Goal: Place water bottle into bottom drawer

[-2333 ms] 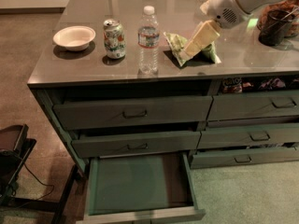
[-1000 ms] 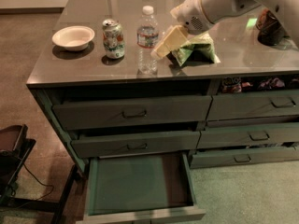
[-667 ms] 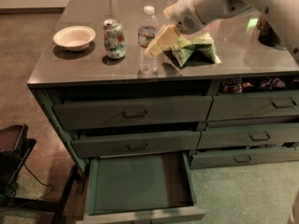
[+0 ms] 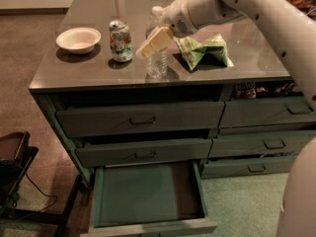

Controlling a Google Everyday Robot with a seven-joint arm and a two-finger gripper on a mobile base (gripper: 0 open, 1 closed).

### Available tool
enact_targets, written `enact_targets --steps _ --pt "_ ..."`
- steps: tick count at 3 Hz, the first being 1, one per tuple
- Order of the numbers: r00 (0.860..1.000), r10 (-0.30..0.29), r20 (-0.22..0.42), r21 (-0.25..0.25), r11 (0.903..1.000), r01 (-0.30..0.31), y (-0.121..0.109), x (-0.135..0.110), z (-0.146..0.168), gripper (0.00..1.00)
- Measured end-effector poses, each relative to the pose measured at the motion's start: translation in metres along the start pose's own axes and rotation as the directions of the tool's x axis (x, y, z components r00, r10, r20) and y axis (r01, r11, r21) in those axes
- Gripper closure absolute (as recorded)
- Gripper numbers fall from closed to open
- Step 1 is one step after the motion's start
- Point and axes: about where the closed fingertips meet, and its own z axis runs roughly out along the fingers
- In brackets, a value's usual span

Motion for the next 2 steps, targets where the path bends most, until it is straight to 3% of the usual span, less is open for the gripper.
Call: enact_targets --steps 2 --pt "1.000 0.000 0.000 0.000 1.0000 0.000 -0.0001 0.0001 0.0004 0.42"
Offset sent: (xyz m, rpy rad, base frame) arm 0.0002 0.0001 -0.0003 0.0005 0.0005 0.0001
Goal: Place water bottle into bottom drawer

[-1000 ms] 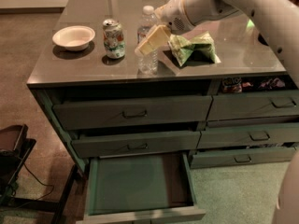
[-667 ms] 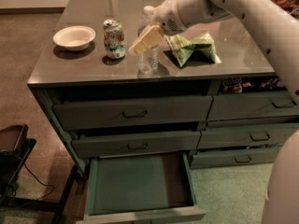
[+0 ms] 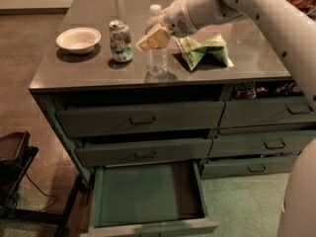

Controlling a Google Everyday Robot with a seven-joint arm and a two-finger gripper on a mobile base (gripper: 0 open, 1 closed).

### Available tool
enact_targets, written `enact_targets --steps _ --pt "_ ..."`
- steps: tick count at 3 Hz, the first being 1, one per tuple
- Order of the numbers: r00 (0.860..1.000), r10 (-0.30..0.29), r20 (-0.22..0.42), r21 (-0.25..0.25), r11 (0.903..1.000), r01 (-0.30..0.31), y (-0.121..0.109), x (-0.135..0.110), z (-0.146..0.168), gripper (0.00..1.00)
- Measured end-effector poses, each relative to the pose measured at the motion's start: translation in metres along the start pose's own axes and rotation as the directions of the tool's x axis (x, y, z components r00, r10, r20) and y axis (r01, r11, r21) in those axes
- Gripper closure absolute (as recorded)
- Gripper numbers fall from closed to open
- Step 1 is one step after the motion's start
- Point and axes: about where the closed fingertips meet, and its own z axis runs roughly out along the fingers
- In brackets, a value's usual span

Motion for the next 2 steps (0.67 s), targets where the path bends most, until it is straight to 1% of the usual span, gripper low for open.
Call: enact_targets --steps 2 --pt "1.000 -0.008 0.009 -0.009 0.9999 0.008 0.0047 -0.0008 -0.0001 0.89"
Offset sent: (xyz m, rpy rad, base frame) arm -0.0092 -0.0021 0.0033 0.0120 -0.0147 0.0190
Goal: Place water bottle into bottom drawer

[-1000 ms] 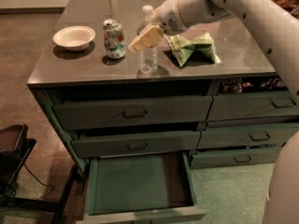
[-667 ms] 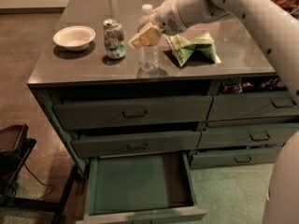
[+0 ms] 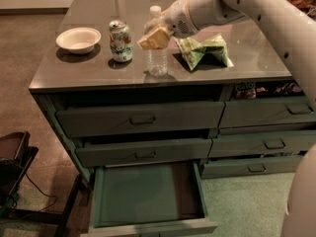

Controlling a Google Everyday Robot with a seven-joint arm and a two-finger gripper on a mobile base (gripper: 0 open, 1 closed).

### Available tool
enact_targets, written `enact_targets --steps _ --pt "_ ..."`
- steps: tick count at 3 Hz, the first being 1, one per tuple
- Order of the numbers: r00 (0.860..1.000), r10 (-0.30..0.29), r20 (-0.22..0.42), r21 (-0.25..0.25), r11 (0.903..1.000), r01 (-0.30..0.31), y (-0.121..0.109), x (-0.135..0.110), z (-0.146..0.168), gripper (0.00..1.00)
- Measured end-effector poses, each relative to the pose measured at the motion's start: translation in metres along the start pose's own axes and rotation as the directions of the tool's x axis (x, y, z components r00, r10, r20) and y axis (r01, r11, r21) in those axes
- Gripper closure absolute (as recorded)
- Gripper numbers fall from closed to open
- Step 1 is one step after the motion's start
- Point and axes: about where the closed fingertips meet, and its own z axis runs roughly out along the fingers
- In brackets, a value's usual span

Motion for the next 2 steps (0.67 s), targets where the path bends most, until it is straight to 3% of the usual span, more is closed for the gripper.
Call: enact_targets --steps 1,2 --pt "0.998 -0.035 0.052 -0.061 0.9974 0.038 0.030 -0.009 -0.021 1.00" --pt "0.991 -0.069 0.117 -0.126 0.9885 0.083 0.069 -0.024 -0.059 1.00"
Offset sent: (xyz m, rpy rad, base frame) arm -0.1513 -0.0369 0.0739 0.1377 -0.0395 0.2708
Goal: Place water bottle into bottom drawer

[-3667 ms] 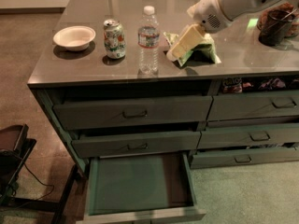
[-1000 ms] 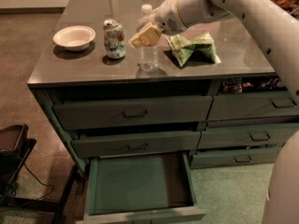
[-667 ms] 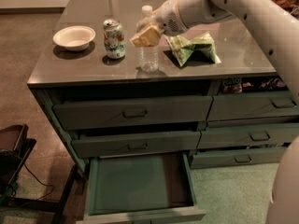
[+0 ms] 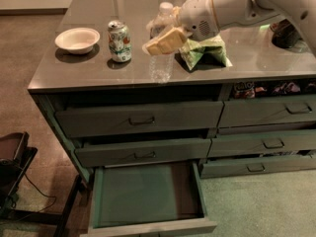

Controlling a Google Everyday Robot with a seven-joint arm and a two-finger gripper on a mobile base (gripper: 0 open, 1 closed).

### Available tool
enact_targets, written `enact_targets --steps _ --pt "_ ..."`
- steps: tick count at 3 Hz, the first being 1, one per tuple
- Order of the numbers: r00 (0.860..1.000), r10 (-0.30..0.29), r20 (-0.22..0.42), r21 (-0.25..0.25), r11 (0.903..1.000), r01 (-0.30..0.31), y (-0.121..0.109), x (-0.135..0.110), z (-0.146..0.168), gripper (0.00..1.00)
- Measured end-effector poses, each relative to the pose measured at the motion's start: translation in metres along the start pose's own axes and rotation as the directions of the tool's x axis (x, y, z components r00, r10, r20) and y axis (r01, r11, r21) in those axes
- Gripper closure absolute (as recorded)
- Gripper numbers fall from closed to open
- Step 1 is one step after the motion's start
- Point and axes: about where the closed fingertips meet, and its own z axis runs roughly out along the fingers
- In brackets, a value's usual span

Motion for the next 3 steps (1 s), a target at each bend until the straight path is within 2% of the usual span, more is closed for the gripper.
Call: enact_targets --steps 1,2,3 --pt "0.998 -0.021 0.059 -0.067 0.9975 0.025 0.045 -0.021 -0.033 1.00" --pt "0.997 -0.011 0.073 -0.073 0.9972 0.017 0.052 -0.022 -0.044 1.00" --pt "0.998 -0.023 0.065 -0.094 0.9952 0.029 0.055 -0.016 -0.036 1.00"
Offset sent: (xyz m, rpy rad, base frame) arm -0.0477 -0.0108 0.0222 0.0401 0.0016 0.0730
